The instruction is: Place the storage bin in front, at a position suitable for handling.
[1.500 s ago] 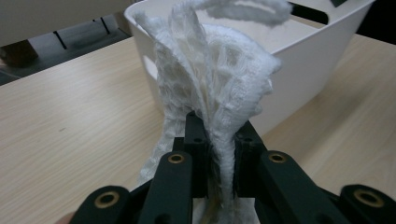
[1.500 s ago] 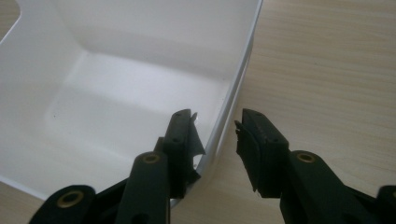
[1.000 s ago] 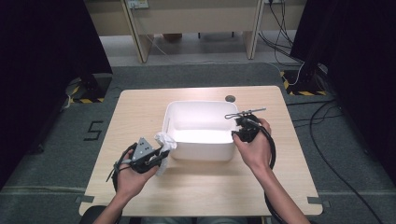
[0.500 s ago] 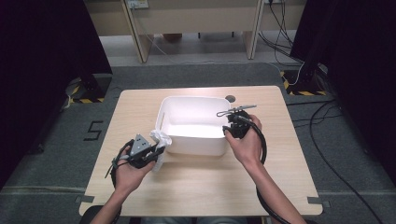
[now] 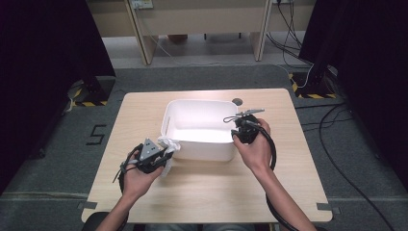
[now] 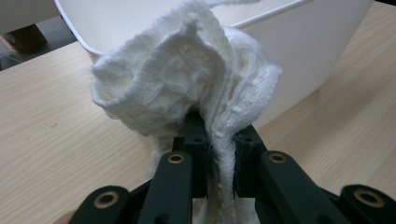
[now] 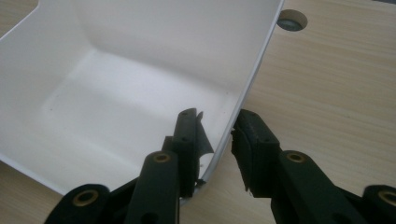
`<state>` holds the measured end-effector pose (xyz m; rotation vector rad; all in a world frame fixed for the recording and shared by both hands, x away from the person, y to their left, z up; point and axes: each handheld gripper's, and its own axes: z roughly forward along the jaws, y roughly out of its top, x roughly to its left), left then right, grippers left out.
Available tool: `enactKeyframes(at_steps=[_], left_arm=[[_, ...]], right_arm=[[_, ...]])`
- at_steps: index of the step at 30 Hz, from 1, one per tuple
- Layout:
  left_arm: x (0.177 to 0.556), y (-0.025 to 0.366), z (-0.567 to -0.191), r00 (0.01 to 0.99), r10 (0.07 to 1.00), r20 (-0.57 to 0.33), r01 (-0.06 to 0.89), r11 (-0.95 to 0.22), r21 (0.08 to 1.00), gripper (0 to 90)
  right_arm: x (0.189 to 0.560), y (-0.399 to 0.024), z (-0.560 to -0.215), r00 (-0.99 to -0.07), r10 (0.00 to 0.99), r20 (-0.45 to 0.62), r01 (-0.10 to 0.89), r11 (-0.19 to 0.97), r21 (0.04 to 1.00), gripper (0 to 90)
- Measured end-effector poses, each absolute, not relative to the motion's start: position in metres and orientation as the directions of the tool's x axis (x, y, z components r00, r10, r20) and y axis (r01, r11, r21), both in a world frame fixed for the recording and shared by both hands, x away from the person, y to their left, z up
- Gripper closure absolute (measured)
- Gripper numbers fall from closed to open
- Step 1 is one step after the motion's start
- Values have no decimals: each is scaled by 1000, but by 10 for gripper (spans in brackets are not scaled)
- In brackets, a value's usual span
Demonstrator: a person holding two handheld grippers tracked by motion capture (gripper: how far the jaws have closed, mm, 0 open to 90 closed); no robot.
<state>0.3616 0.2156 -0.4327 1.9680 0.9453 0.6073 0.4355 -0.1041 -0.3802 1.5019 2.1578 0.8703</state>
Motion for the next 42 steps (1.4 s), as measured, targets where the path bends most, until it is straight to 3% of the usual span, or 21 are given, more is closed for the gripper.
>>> enactKeyframes(at_steps=[42], left_arm=[[376, 209, -451, 599, 798, 60, 431, -385, 816, 793]], right_arm=[[438, -106, -380, -376, 925, 57, 703, 245, 667, 704]])
